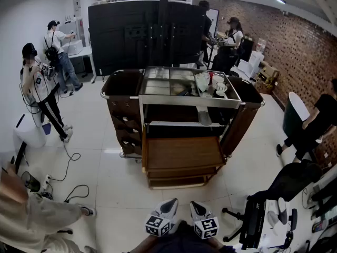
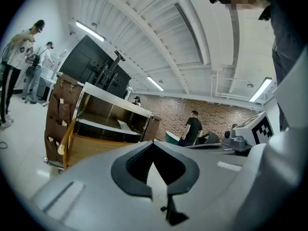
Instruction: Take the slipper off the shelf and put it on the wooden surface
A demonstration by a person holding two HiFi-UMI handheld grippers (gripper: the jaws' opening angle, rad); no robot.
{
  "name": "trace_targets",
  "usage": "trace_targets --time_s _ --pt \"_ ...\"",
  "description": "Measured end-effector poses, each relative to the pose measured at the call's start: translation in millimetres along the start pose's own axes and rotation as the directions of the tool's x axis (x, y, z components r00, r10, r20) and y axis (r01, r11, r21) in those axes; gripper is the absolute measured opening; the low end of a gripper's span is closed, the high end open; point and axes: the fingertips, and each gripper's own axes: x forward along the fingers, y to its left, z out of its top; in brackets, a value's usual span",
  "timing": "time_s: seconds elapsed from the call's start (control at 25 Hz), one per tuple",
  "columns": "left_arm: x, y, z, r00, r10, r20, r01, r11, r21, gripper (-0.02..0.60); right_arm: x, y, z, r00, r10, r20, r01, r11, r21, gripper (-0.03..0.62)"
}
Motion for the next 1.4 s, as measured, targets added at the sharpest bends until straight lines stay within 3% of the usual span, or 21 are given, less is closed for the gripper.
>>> trace_targets --time_s 0.32,0.4,0.56,0.8,0.92,1.16,1.4 --pt "27 6 2 0.999 -0.051 -0.001 0.051 0.998 0.023 0.005 33 -63 13 1.0 -0.025 0.015 0.025 1.0 -0.005 0.006" --pt "37 14 -2 0.999 -0.038 -0.013 0.038 0.999 0.031 0.005 50 -89 20 1.0 -0.01 0.008 0.011 1.0 -0.023 0.078" --pt "62 29 -4 0.999 -0.019 -0.042 0.019 1.0 0.015 0.005 97 -161 40 0.999 -0.043 0.008 0.043 0.998 -0.036 0.084" --pt "142 71 13 0.997 0.051 -0.052 -0.051 0.999 0.012 0.015 207 -279 83 0.999 -0.049 0.011 0.05 0.996 -0.069 0.084" --pt "197 93 26 0.992 0.092 -0.082 -0.092 0.996 -0.007 0.078 271 -339 96 0.999 -0.041 -0.013 0.04 0.997 -0.061 0.084" --pt "312 122 72 0.987 0.118 -0.112 -0.118 0.993 0.007 0.081 413 -463 107 0.996 -0.049 -0.076 0.044 0.996 -0.071 0.084" --pt "355 149 99 0.971 0.208 -0.121 -0.211 0.977 -0.018 0.081 528 -544 105 0.981 -0.093 -0.168 0.073 0.99 -0.119 0.121"
